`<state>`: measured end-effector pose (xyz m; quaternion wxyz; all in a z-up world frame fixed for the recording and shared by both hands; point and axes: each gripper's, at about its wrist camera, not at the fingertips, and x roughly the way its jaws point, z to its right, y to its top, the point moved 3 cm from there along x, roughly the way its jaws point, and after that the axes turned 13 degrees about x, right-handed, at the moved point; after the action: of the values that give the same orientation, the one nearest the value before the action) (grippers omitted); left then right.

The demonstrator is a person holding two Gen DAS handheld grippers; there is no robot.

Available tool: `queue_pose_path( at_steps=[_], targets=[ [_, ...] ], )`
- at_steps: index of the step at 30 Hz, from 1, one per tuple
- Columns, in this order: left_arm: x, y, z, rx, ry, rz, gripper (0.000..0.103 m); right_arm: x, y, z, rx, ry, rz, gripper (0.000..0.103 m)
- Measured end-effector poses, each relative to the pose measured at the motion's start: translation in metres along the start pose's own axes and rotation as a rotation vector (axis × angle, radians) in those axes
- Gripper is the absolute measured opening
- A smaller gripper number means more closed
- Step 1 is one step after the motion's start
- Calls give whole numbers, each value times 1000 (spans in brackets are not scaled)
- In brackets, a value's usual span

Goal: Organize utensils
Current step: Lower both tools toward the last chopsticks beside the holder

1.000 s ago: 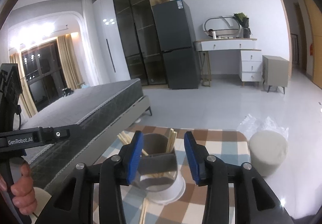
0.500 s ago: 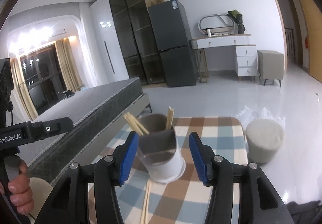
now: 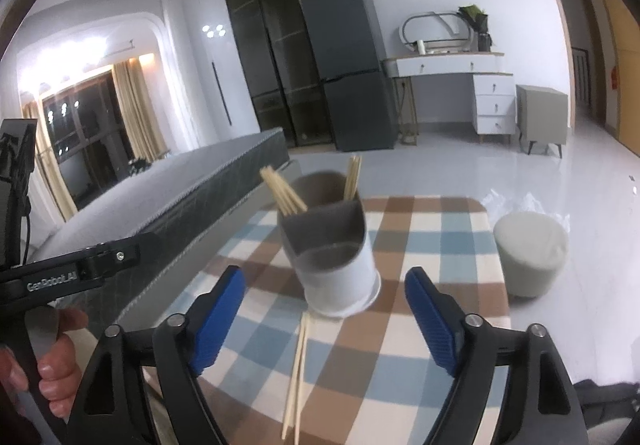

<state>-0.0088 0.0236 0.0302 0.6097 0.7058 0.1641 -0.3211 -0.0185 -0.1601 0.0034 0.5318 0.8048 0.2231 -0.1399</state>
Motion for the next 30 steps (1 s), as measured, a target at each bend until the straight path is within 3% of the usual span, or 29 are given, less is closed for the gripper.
queue_pose_path(
  at_steps=[7,21,26,28,30],
  targets=[
    [22,-21,-7,-7,7,-51,88,21,-23,-2,-30,-19,-88,95],
    [54,-38,-21,3,32,-132,88,84,-68,2,-31,-63,-393,93],
    [64,-37,-37,-52,44,-153,88,115,-80,2,-61,-88,-501,79],
    [68,-38,-47,-97,39,-170,88,130,-85,2,-69,-92,-551,61],
    [71,-40,-53,-130,37,-187,87,142,-90,1,-92,-107,-591,55]
  ],
)
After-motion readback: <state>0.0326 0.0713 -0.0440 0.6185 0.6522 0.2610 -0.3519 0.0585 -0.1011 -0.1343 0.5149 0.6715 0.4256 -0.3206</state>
